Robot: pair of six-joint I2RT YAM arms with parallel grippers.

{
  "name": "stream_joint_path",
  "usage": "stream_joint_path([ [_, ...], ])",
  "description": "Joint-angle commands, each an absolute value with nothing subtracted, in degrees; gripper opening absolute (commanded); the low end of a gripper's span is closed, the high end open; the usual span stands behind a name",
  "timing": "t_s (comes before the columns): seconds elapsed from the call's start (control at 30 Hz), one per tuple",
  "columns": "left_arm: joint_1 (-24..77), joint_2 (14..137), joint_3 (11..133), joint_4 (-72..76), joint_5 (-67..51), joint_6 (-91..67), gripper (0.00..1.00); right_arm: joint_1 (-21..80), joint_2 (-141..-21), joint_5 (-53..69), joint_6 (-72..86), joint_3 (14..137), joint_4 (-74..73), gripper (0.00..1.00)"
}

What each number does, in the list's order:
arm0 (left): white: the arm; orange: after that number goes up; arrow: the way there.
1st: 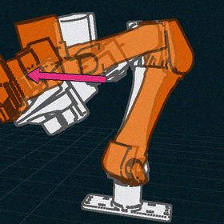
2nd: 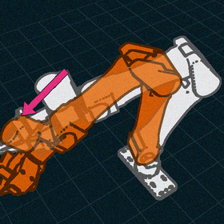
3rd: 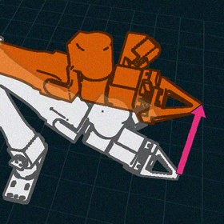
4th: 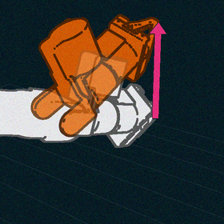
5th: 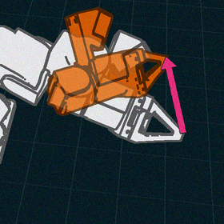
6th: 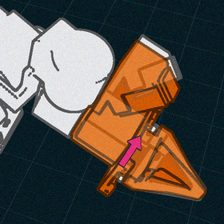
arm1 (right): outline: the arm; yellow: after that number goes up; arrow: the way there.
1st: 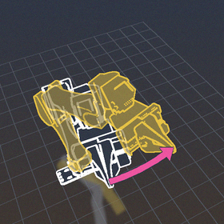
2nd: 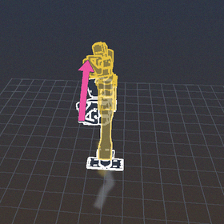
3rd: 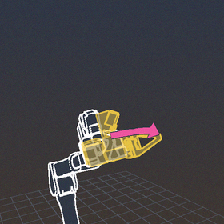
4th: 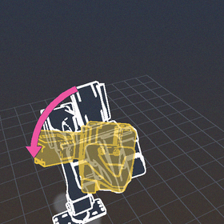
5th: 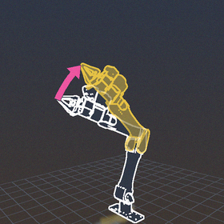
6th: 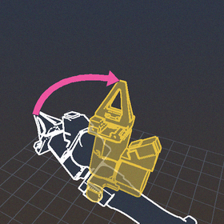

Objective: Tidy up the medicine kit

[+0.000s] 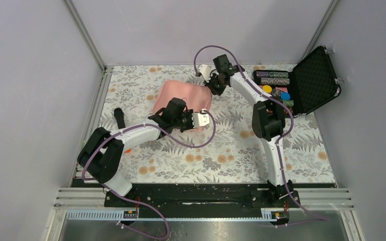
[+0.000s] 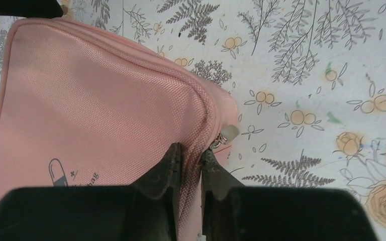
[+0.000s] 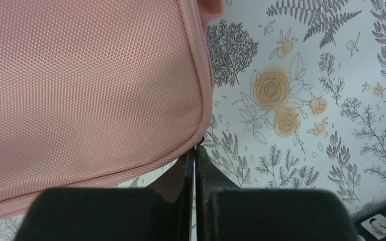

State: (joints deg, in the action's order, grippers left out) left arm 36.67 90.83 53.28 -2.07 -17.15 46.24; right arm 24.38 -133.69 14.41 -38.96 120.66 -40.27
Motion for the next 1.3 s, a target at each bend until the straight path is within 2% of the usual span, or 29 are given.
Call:
stream_joint_path([
  [0.0, 35.9, 91.4, 52.4, 7.0, -11.5, 36.6, 0.0, 26.7, -128.6, 22.9, -42.2, 116.6, -58.0, 0.0],
  [0.27, 35.9, 92.9, 53.5, 9.3, -7.3, 33.0, 0.0, 26.9, -125.5, 33.6, -37.0, 111.9, -60.7, 0.0],
  [0.5, 35.9, 91.9, 52.3, 12.0, -2.8, 33.3, 0.0, 26.9, -119.9, 29.1, -39.8, 104.5, -61.2, 0.0],
  [0.8, 36.0, 93.4, 53.3, 14.7, -0.3, 29.7, 0.0, 28.3, -115.7, 37.7, -35.2, 96.4, -61.2, 0.0],
  [1.07, 36.0, 94.5, 53.3, 18.4, 4.1, 29.4, 0.0, 32.2, -110.0, 35.3, -36.4, 84.0, -53.2, 0.0],
  [1.27, 36.0, 92.9, 51.3, 18.5, -0.5, 31.7, 0.0, 31.2, -109.8, 38.2, -34.1, 87.3, -53.4, 0.0],
])
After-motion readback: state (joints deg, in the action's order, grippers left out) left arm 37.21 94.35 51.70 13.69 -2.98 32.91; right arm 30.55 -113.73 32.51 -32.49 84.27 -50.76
